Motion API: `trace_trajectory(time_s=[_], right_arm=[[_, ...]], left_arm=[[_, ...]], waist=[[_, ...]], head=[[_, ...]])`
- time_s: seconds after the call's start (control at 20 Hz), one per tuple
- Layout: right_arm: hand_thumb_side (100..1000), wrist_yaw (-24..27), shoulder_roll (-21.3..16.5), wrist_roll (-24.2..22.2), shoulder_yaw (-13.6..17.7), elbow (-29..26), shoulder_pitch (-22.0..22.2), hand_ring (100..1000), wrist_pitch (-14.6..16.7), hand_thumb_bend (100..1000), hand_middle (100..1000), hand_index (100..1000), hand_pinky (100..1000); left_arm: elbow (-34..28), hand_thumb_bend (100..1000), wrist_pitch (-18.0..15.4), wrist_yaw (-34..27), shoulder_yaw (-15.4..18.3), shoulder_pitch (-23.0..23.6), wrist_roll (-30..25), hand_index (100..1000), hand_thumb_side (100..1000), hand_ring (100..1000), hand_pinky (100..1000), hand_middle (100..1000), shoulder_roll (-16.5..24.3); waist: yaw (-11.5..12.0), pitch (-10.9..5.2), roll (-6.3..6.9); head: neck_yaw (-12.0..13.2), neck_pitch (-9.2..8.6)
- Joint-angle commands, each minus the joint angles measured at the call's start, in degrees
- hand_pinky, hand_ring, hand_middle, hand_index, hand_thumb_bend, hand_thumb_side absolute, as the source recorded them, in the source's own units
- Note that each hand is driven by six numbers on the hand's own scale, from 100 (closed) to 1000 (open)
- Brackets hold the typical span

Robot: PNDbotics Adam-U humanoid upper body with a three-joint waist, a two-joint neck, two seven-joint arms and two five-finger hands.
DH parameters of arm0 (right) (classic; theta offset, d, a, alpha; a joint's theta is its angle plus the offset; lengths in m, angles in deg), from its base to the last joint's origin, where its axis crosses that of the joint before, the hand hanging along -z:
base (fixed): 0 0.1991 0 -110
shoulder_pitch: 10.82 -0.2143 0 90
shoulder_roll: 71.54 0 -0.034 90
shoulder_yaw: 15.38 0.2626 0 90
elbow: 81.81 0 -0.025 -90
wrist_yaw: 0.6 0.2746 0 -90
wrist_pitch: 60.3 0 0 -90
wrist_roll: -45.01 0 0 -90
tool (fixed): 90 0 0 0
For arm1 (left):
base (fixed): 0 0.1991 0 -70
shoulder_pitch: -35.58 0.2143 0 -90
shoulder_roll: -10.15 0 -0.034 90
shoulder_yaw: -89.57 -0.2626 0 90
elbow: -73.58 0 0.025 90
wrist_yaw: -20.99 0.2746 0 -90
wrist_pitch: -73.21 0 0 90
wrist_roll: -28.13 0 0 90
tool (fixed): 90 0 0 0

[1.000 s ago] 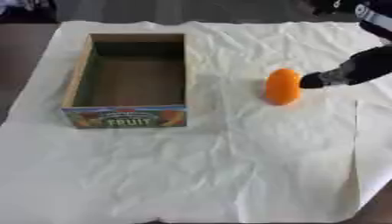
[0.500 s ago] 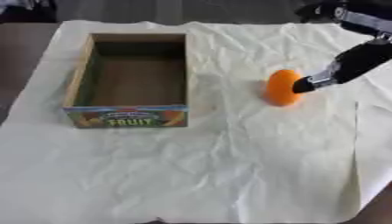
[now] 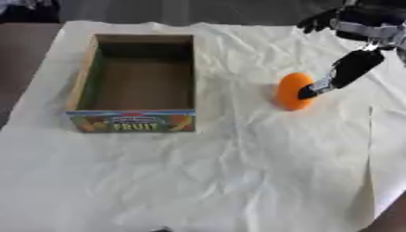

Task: Pick up objects on the table and place them in the box.

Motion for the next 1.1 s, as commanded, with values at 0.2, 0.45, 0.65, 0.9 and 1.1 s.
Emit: trace_trajectory(time_s=[0.2, 0.45, 0.65, 0.9, 1.1], right_arm=[[359, -3.5, 1.0, -1.3, -1.4, 5.0, -2.6, 920, 0.8, 720, 869, 1000, 902], [344, -5.0, 2.7, -1.2, -2.6, 8.7, -3.8, 914, 1.2, 697, 859, 1000, 895], [353, -7.0, 4.1, -1.0, -3.7, 12.4, -4.4, 912, 1.5, 668, 853, 1000, 890], [353, -9.2, 4.9, -2.1, -4.8, 15.3, -4.5, 911, 3.1, 613, 840, 1000, 886], [379, -10.7, 5.2, -2.2, -4.8, 16.4, -4.8, 905, 3.4, 567, 821, 985, 880]], left_arm=[[-1.0, 100, 0.0, -0.1, -0.2, -0.3, -0.4, 715, 751, 704, 322, 848, 0.8], [-1.0, 100, 0.2, -0.1, -0.2, -0.2, -0.4, 715, 749, 703, 321, 848, 0.6], [-1.0, 100, 0.1, -0.1, -0.2, -0.2, -0.5, 714, 752, 703, 321, 849, 0.5], [-1.0, 100, 0.1, -0.2, -0.2, -0.2, -0.4, 714, 752, 703, 321, 850, 0.4], [-1.0, 100, 0.1, -0.2, -0.2, -0.2, -0.5, 714, 752, 703, 321, 850, 0.4]], waist=[[0.2, -0.57, 0.11], [0.3, -0.41, 0.22], [0.6, -0.28, 0.24], [0.7, -0.12, 0.23], [0.6, -0.11, 0.17]], head=[[-0.4, -0.6], [-0.5, -0.59], [-0.6, -0.69], [-0.5, -0.55], [-0.5, -0.53]])
